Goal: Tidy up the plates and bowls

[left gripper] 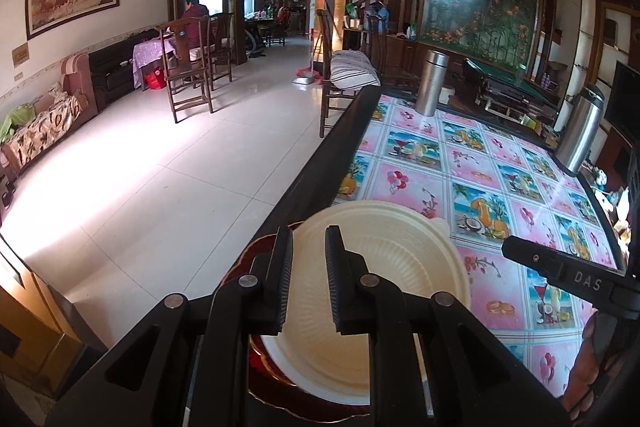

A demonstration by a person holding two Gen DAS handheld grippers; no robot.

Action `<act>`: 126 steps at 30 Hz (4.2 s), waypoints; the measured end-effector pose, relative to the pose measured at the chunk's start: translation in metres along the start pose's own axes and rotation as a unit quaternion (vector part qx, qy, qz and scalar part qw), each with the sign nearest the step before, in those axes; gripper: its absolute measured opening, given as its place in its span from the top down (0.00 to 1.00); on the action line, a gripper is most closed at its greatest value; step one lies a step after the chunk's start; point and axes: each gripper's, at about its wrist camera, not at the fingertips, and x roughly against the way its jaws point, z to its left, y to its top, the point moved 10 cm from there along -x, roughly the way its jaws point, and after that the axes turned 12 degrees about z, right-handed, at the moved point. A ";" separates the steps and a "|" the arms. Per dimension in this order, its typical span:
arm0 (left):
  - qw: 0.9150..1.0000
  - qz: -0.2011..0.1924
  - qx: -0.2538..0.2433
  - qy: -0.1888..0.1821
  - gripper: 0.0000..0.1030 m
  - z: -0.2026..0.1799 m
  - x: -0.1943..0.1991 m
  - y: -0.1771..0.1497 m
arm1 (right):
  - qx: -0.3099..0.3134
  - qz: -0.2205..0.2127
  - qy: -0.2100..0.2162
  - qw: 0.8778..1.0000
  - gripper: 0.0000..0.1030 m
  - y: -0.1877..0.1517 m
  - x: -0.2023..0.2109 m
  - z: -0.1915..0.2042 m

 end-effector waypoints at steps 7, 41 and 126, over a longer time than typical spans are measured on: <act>0.997 -0.030 -0.073 -0.005 0.33 -0.071 0.017 -0.002 | -0.059 -0.026 -0.055 0.996 0.62 0.000 0.022 -0.087; 0.972 0.061 -0.206 -0.099 0.22 -0.307 -0.081 -0.043 | -0.182 -0.139 -0.205 0.952 0.27 -0.019 0.090 -0.328; 0.991 -0.118 -0.026 0.059 0.00 -0.027 0.052 -0.004 | 0.091 -0.233 -0.053 0.967 0.24 -0.038 0.096 -0.002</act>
